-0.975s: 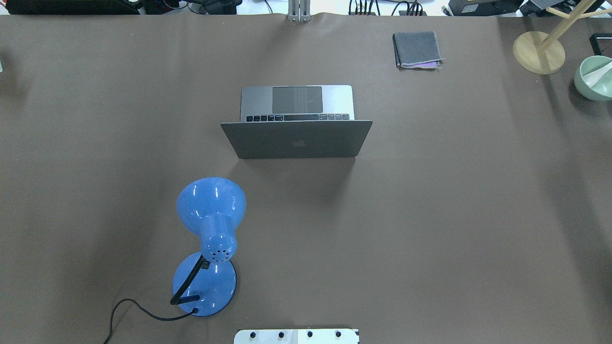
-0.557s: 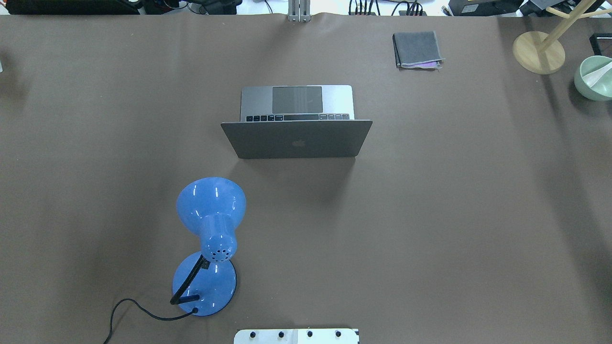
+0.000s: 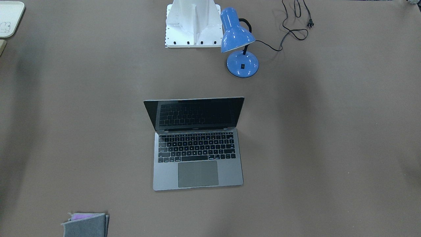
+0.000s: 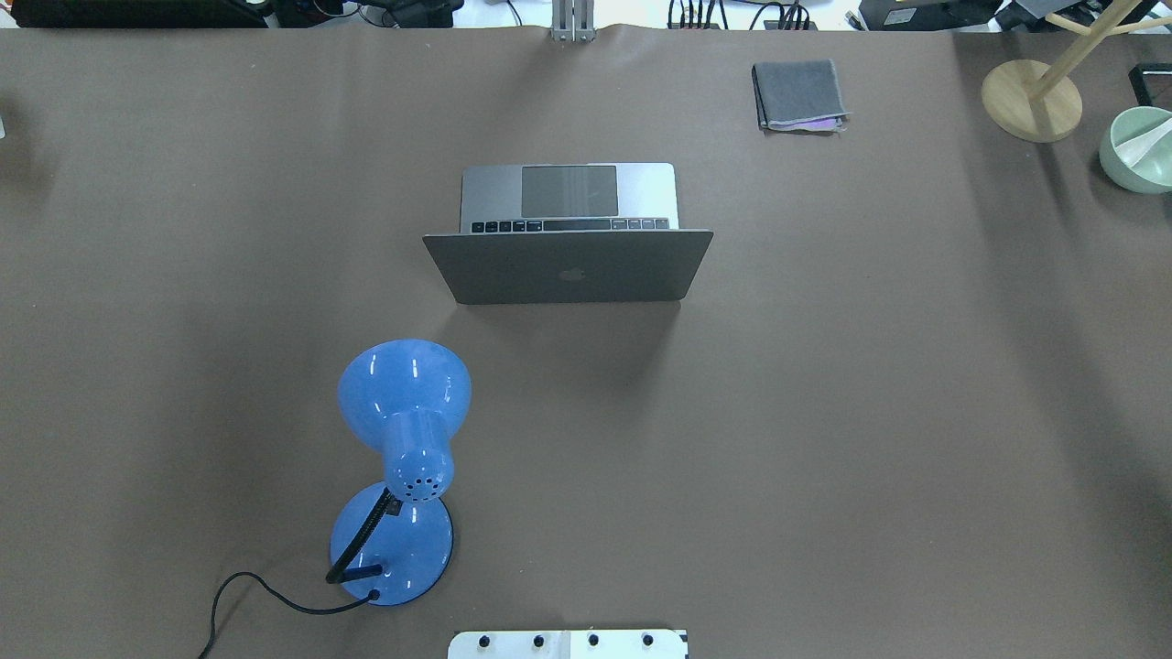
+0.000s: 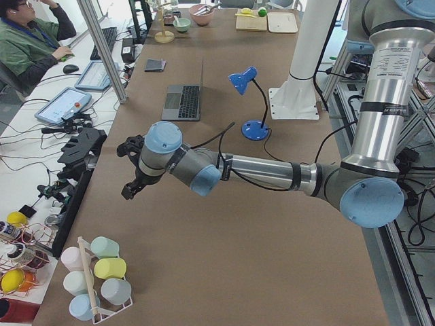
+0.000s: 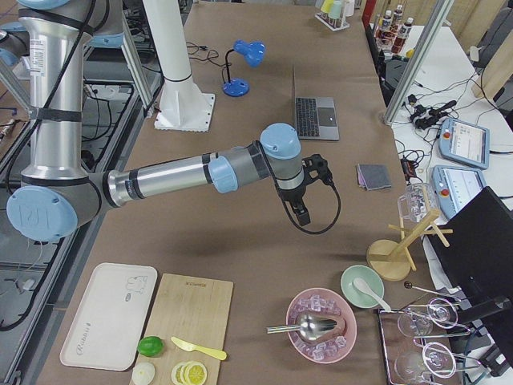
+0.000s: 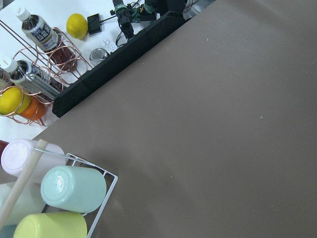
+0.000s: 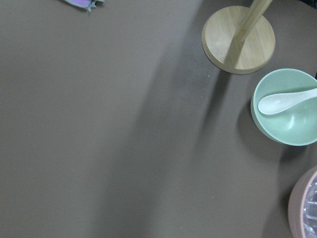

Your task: Close laptop

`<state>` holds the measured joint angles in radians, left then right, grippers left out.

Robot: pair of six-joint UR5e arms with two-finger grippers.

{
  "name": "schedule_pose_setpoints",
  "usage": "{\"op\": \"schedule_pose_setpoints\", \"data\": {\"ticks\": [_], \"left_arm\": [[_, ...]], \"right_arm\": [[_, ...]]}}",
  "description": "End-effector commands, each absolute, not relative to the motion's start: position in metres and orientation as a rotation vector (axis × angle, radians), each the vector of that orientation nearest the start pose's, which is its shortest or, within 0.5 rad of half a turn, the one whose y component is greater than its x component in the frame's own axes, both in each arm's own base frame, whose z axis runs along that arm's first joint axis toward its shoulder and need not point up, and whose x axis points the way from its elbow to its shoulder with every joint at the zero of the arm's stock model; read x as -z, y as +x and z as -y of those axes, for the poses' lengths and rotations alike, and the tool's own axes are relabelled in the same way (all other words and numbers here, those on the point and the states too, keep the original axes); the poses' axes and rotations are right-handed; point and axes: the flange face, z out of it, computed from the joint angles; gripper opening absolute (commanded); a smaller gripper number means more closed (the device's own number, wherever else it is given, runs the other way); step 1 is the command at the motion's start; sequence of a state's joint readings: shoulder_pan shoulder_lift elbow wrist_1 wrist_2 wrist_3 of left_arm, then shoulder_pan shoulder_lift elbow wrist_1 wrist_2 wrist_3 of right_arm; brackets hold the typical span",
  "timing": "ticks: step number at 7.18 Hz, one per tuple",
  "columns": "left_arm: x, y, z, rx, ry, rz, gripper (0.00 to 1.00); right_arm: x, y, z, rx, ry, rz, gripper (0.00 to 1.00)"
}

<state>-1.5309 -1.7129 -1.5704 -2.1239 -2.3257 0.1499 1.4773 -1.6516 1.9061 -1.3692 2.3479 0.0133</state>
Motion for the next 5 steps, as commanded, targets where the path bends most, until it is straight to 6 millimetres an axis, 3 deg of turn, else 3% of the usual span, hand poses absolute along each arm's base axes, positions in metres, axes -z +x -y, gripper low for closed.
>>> {"op": "schedule_pose_setpoints", "data": {"ticks": [1,2,3,5], "left_arm": [[-0.467,0.045,0.589,-0.341,0.695,-0.838,0.98],[-0.434,0.080,0.595,-0.280,0.685,-0.920,0.98],[-0.411,0.119,0.588,-0.249,0.645,-0.987,0.98],[-0.357,0.183,0.552,-0.218,0.586,-1.103,0.96]], "right_arm": [[-0.475,-0.032,0.481,0.163,0.397,0.852,0.99],[-0.450,-0.060,0.491,0.140,0.393,0.874,0.96],[-0.423,-0.089,0.491,0.108,0.390,0.883,0.94],[-0.379,-0.134,0.468,0.064,0.382,0.912,0.84]]}}
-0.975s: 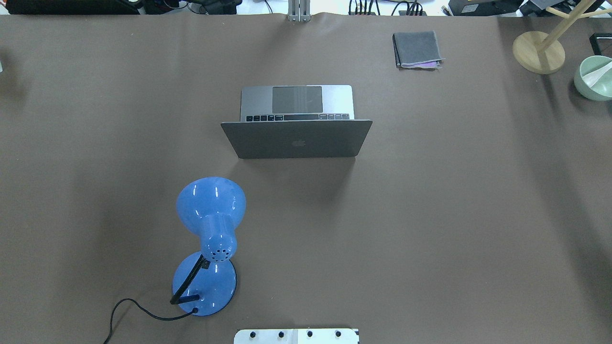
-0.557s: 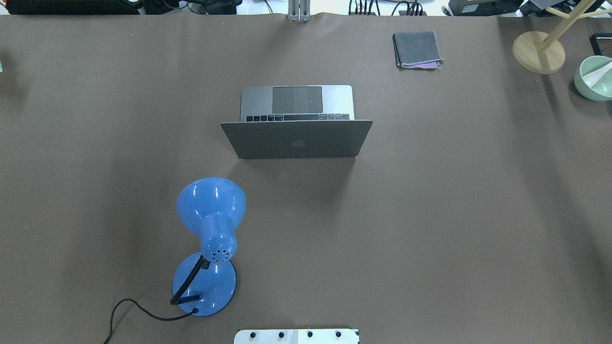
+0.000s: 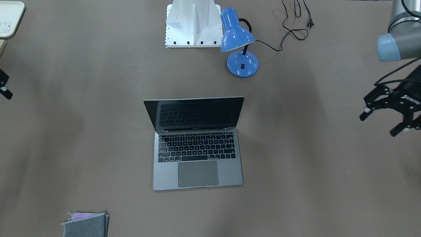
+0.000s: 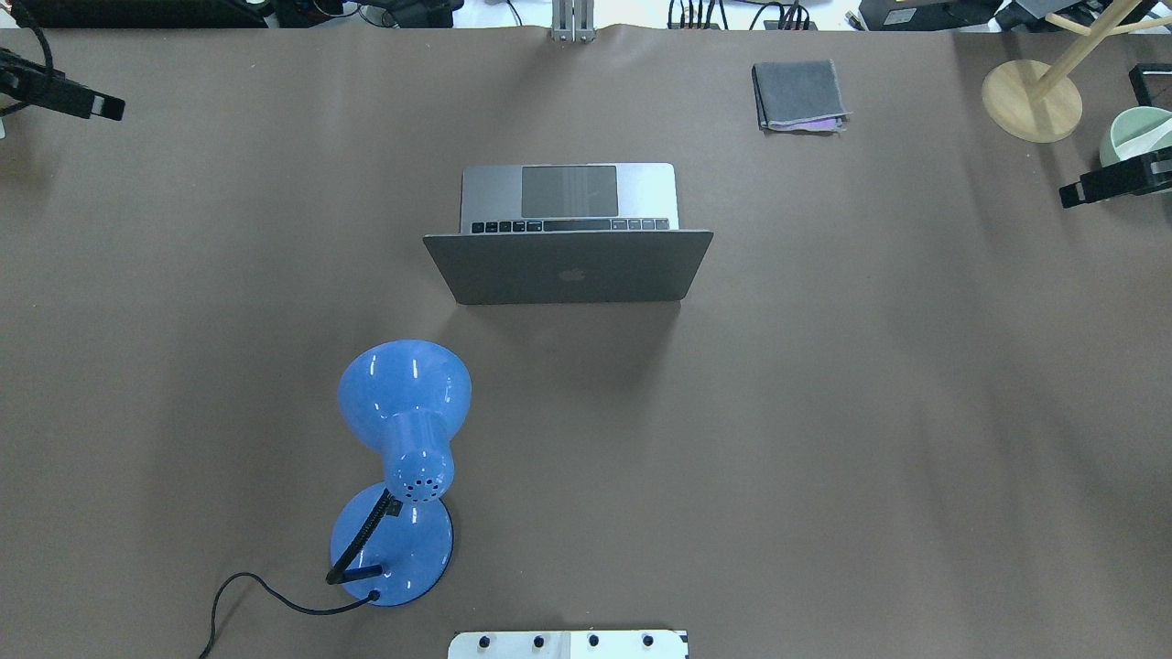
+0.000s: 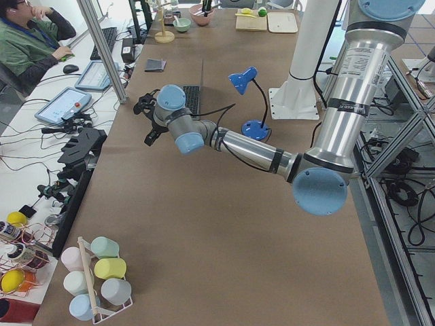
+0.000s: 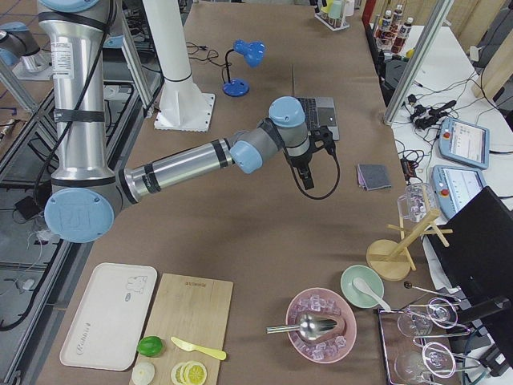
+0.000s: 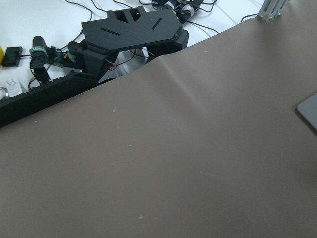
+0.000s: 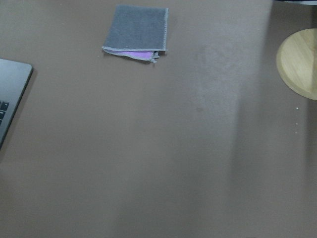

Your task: Close laptop

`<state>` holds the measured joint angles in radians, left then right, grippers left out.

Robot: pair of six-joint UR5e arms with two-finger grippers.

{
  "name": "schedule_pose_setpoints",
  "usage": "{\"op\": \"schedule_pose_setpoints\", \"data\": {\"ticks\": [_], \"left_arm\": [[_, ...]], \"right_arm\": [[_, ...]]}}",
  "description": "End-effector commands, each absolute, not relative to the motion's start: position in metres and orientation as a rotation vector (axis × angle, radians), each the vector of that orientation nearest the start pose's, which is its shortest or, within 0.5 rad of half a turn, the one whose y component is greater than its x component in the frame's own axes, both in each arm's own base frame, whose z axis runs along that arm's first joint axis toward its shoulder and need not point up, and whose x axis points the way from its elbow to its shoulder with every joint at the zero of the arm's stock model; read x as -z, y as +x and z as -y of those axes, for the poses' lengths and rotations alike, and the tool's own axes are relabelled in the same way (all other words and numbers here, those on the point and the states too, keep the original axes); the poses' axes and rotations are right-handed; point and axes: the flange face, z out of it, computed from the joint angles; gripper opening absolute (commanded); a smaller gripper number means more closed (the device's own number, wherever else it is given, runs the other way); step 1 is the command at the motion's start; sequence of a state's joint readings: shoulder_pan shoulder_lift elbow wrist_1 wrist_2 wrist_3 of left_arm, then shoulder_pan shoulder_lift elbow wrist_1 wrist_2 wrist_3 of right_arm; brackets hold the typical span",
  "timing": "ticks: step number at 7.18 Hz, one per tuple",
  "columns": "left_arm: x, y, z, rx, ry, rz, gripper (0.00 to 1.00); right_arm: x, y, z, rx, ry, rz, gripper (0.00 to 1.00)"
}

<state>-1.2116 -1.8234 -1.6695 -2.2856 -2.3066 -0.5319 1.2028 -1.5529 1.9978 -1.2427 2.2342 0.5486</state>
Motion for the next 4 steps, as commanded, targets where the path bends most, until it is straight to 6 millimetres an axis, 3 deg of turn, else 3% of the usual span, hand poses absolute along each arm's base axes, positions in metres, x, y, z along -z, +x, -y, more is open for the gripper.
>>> {"op": "schedule_pose_setpoints", "data": {"ticks": [1,3,4], "left_arm": [[-0.330,0.212,0.533,-0.196,0.593,-1.130,0.89],[-0.301,0.253,0.500,-0.214,0.544,-1.205,0.32],[-0.284,0.273,0.478,-0.204,0.490,-1.259,0.02]], "right_arm": [[-0.365,-0.143,0.458,0.062,0.376,0.936,0.75],[-0.325,-0.172,0.445,0.013,0.322,1.001,0.26],[-0.283,-0.193,0.441,-0.014,0.248,0.996,0.10]]}}
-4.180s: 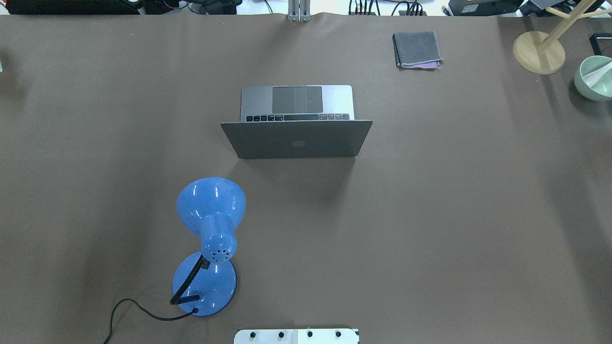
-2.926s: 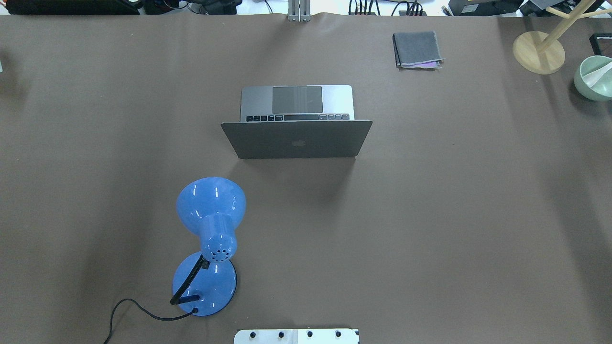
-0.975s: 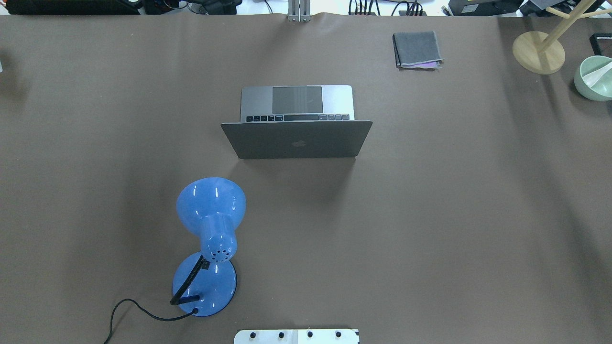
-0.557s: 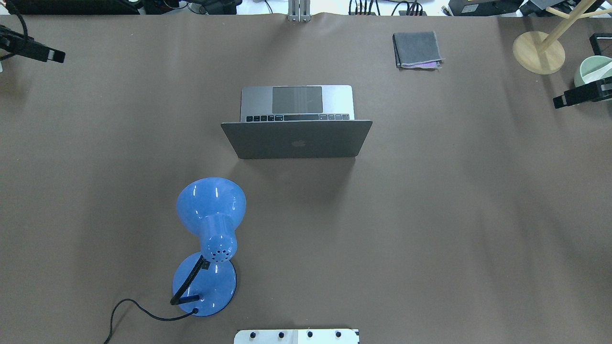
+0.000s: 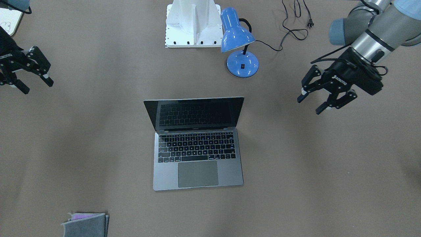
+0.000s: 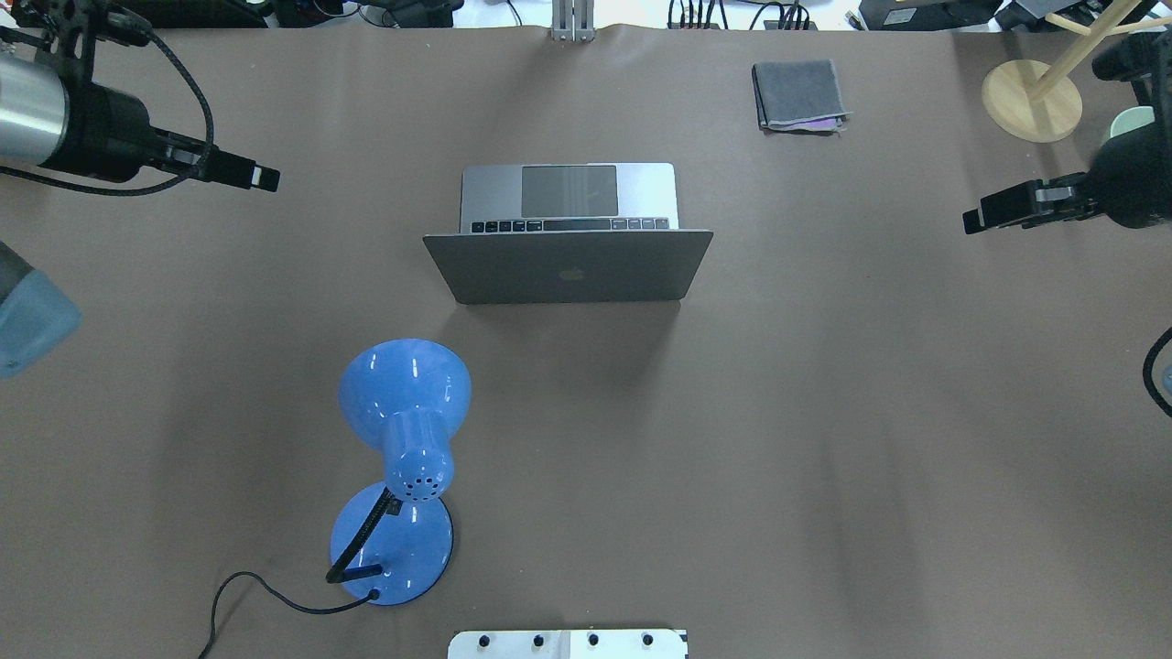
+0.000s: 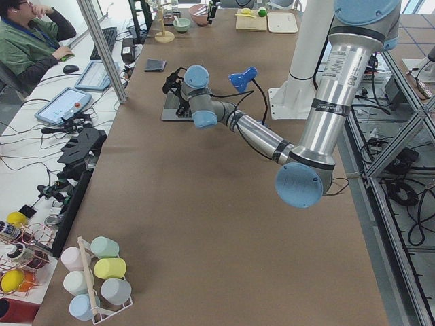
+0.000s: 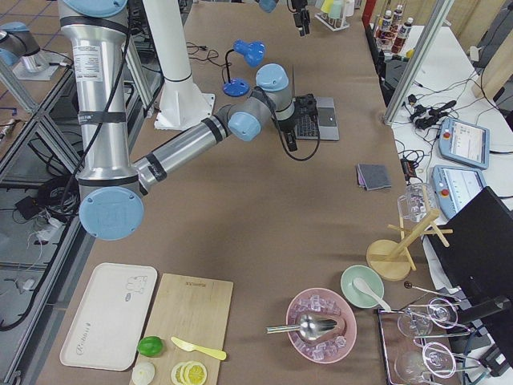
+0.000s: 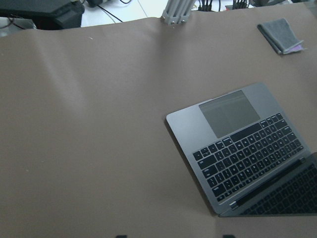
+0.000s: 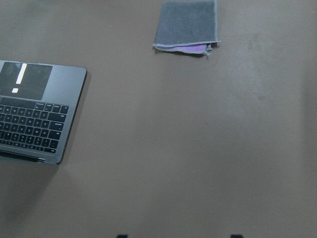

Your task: Close laptop

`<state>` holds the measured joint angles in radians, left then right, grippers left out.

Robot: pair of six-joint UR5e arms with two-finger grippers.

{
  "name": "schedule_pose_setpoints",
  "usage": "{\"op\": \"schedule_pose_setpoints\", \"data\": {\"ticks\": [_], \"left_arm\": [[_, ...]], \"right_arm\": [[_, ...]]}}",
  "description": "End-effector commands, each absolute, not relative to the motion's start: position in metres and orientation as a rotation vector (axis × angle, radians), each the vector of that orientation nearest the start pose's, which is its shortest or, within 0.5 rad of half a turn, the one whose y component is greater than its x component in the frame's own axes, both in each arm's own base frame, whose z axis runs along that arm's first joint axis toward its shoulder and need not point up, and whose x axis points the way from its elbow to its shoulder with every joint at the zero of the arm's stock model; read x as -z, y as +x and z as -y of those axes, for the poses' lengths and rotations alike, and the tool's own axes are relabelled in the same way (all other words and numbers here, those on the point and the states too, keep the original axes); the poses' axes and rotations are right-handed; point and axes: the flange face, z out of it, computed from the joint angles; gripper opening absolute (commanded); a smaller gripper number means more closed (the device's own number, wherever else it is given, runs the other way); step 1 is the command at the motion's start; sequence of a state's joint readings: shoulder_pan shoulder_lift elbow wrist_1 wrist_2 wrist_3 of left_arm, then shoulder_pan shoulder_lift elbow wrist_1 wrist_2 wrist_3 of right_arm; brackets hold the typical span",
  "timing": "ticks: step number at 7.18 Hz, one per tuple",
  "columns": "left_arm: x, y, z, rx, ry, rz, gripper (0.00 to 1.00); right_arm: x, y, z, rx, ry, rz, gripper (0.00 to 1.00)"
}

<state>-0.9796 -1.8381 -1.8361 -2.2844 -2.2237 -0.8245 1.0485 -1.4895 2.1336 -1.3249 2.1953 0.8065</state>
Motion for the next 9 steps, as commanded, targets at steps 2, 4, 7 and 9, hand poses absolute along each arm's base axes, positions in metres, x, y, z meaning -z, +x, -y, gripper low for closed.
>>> {"op": "schedule_pose_setpoints", "data": {"ticks": [2,4,7,9], "left_arm": [[-0.248,0.312,0.446,-0.134,0.336,-1.366,0.00],[-0.239,0.329,0.439,-0.106,0.268,-1.365,0.00],[-0.161,0.347,0.442,-0.018,0.114,-1.234,0.00],[-0.135,0.374,0.453,0.008,0.089,-1.171,0.00]], "right_arm": [[-0.231,-0.227,0.428,-0.026,0.203,0.919,0.00],[-0.219,-0.273,0.413,-0.093,0.172,0.879,0.00],[-0.201,-0.314,0.398,-0.149,0.148,0.811,0.00],[-0.189,-0.325,0.396,-0.167,0.118,0.759,0.00]]}}
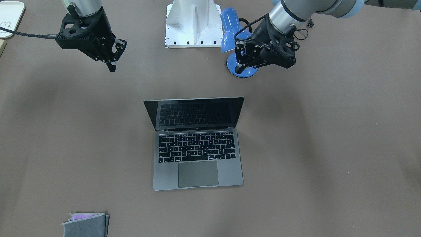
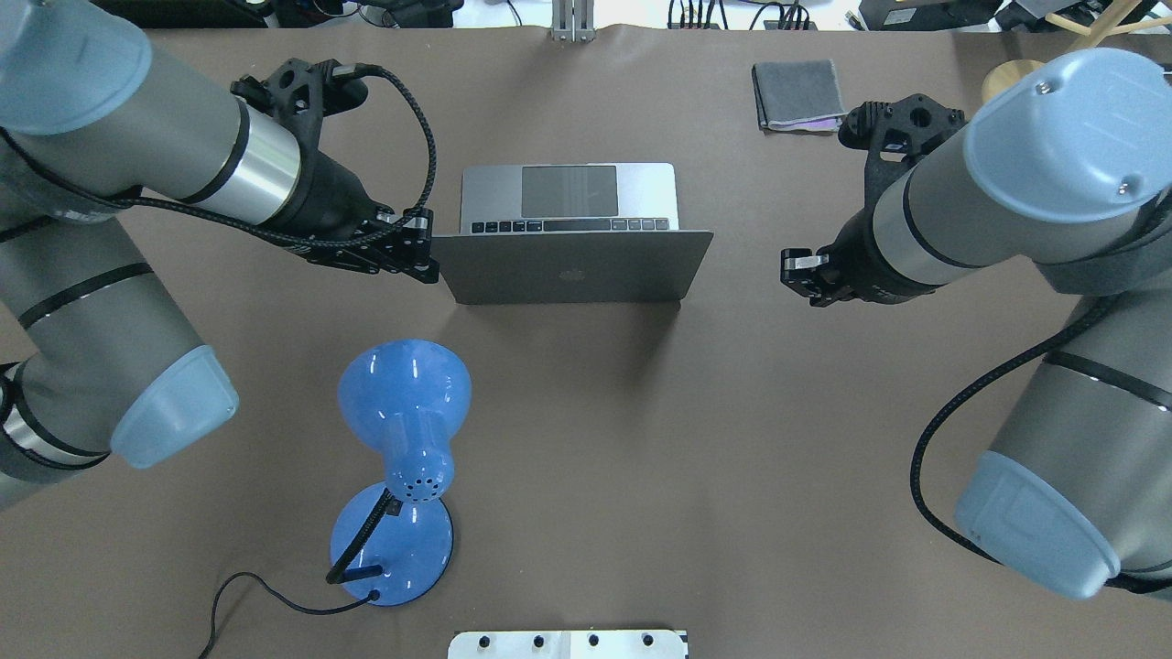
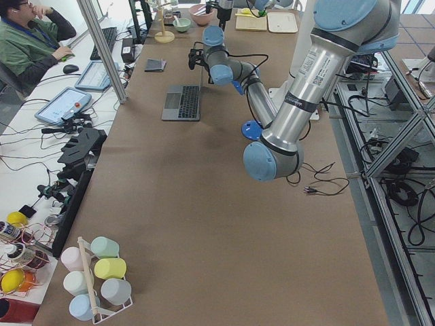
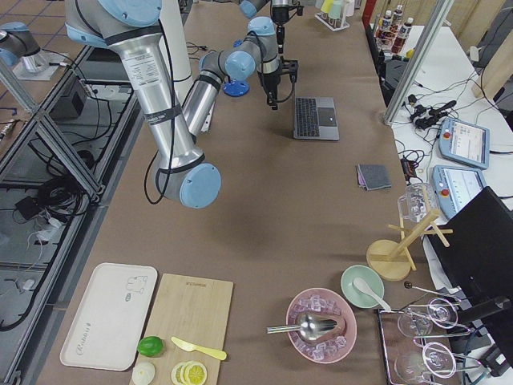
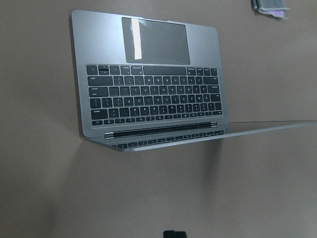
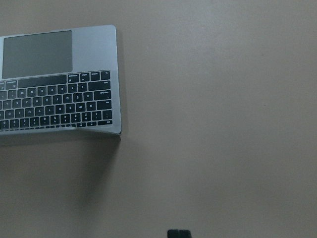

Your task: Close laptop

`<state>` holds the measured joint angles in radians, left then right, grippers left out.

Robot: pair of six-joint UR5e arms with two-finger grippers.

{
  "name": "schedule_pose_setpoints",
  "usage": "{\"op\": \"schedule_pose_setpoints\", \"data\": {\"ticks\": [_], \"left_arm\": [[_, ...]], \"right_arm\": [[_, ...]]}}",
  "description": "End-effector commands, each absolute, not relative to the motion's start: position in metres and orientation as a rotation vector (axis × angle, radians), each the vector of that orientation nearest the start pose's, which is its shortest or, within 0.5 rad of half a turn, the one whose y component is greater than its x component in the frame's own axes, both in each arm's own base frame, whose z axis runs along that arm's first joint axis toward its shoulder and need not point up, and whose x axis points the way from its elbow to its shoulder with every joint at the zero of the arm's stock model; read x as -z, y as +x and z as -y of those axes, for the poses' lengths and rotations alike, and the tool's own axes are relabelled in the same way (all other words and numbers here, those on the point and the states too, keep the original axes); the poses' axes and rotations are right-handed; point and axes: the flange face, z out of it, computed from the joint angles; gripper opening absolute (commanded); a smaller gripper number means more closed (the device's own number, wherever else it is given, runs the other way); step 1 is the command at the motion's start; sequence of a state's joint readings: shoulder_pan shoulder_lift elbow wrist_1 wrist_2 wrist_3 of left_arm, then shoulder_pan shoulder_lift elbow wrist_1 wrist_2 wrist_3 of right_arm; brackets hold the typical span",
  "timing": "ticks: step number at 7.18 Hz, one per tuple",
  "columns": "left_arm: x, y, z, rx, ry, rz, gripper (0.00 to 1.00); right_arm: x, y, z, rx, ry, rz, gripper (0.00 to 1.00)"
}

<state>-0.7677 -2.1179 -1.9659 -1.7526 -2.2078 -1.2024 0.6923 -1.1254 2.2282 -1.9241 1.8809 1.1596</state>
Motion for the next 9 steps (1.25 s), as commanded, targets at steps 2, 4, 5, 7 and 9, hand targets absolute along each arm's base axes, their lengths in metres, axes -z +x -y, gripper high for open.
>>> {"op": "schedule_pose_setpoints", "data": {"ticks": [2,4,5,7,9], "left_arm": [[-0.131,0.413,0.475,0.037,0.109,-1.098,0.00],[-0.140,0.419,0.481,0.010,0.117,-1.076,0.00],[-0.145,0.421,0.485,0.016,0.126,-1.062,0.00],[-0.152,0.423,0.488,0.007,0.136,-1.044,0.00],[-0.155,0.425,0.489,0.005,0.135,-1.039,0.00]], "right_arm": [[-0.179,-0.347,0.405,-0.208,0.091,0.750,0.00],[-0.170,-0.361,0.407,-0.214,0.081,0.757,0.00],[-0.162,-0.371,0.415,-0.214,0.080,0.756,0.00],[-0.155,-0.388,0.427,-0.223,0.075,0.751,0.00],[-0.144,-0.406,0.441,-0.232,0.079,0.777,0.00]]}}
